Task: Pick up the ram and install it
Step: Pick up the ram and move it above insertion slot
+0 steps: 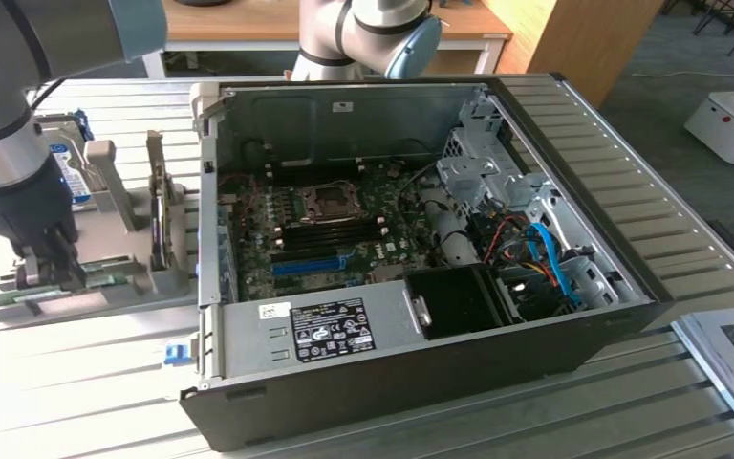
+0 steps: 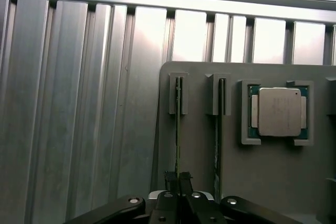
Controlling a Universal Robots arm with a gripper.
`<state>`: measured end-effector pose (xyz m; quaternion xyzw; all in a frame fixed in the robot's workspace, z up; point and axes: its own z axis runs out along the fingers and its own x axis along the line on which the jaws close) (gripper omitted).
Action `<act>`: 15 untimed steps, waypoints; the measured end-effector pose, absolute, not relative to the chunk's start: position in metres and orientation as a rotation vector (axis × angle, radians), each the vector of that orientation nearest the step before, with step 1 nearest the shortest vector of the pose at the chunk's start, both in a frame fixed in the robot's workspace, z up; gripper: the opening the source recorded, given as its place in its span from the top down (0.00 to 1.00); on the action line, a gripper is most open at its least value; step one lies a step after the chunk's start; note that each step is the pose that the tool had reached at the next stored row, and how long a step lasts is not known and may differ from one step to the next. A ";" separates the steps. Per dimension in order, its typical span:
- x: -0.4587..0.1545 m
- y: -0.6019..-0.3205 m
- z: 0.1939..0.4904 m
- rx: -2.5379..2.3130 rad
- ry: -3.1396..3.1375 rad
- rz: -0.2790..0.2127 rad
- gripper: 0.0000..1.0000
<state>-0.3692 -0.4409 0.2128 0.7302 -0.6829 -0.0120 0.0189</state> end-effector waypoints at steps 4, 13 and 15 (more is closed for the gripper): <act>-0.369 -0.441 0.217 2.267 -2.120 -0.037 0.88; -0.369 -0.441 0.228 2.267 -2.120 -0.037 0.88; -0.369 -0.441 0.229 2.267 -2.120 -0.037 0.88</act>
